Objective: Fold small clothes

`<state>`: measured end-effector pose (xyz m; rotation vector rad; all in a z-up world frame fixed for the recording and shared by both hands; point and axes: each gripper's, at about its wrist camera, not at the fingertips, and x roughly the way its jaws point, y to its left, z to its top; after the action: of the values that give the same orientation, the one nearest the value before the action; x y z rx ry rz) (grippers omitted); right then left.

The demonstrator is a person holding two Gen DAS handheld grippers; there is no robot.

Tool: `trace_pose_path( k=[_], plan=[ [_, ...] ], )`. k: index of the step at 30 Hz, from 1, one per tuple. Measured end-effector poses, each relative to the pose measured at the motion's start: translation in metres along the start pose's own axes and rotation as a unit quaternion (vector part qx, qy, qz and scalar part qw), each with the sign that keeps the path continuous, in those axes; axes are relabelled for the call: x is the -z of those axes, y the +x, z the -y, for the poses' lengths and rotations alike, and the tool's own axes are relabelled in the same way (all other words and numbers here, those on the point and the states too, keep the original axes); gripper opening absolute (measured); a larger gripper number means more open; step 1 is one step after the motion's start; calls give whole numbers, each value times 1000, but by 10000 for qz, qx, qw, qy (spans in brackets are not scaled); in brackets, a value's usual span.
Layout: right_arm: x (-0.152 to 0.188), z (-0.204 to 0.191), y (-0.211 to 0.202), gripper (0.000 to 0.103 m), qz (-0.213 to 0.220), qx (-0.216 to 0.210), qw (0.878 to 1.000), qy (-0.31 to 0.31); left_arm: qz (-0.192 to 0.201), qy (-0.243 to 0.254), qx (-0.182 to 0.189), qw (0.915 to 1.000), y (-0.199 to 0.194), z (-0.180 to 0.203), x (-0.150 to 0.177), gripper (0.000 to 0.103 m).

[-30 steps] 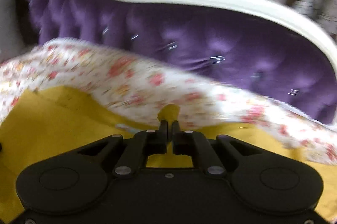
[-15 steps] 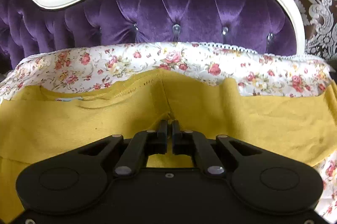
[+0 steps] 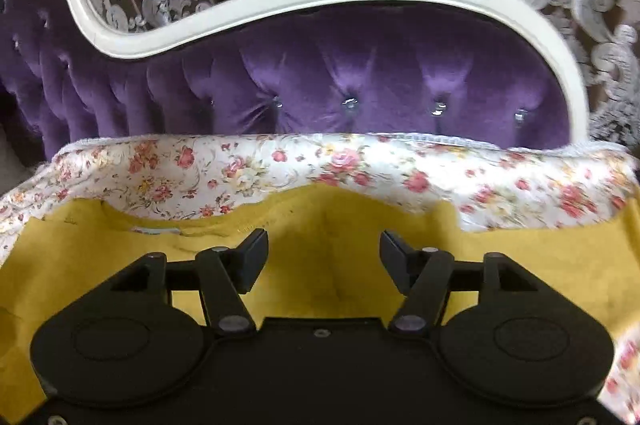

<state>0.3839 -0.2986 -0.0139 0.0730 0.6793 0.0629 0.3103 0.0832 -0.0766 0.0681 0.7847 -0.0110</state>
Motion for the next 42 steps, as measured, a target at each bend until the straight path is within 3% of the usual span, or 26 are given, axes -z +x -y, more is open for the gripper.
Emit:
trace_pose_path(
  k=[2, 3, 4, 5, 11, 15, 17, 19, 21, 24, 25, 36, 42],
  plan=[
    [0, -6, 16, 65, -183, 81, 9997, -140, -41, -63, 9, 10000, -1, -3, 1, 12],
    [1, -8, 21, 59, -253, 111, 9994, -198, -54, -79, -2, 10000, -2, -5, 2, 12],
    [2, -9, 24, 32, -309, 87, 9992, -233, -64, -90, -23, 9999, -2, -7, 3, 12],
    [3, -11, 25, 13, -386, 8, 9988, -286, -72, -107, -51, 9999, -3, -9, 3, 12],
    [2, -16, -4, 11, -81, 165, 9988, -454, -142, -302, -80, 9994, -6, -23, 4, 12],
    [8, 3, 11, 5, -451, 511, 9975, -190, -204, -318, -129, 9992, -10, -27, 10, 13],
    [14, 7, 18, 6, -643, 555, 9962, -205, -286, -380, -113, 9988, -12, -29, 13, 13],
    [15, 15, 9, 19, -543, 442, 9975, 48, -325, -397, -98, 9986, -18, -31, 16, 12],
    [14, 20, -9, 24, -397, 208, 9983, 377, -326, -413, -105, 9986, -25, -33, 20, 13],
    [17, 18, -40, 56, -295, -80, 9985, 450, -419, -381, 5, 9984, -37, -33, 26, 12],
    [20, 18, -51, 58, -269, -142, 9987, 401, -445, -367, 32, 9983, -41, -31, 28, 12],
    [88, 30, -141, 62, -785, -525, 9932, 677, -532, 26, 690, 9962, -83, 33, 66, 13],
    [140, 44, -194, 62, -1093, -704, 9873, 915, -692, -154, 722, 9949, -109, 27, 101, 13]
  ],
)
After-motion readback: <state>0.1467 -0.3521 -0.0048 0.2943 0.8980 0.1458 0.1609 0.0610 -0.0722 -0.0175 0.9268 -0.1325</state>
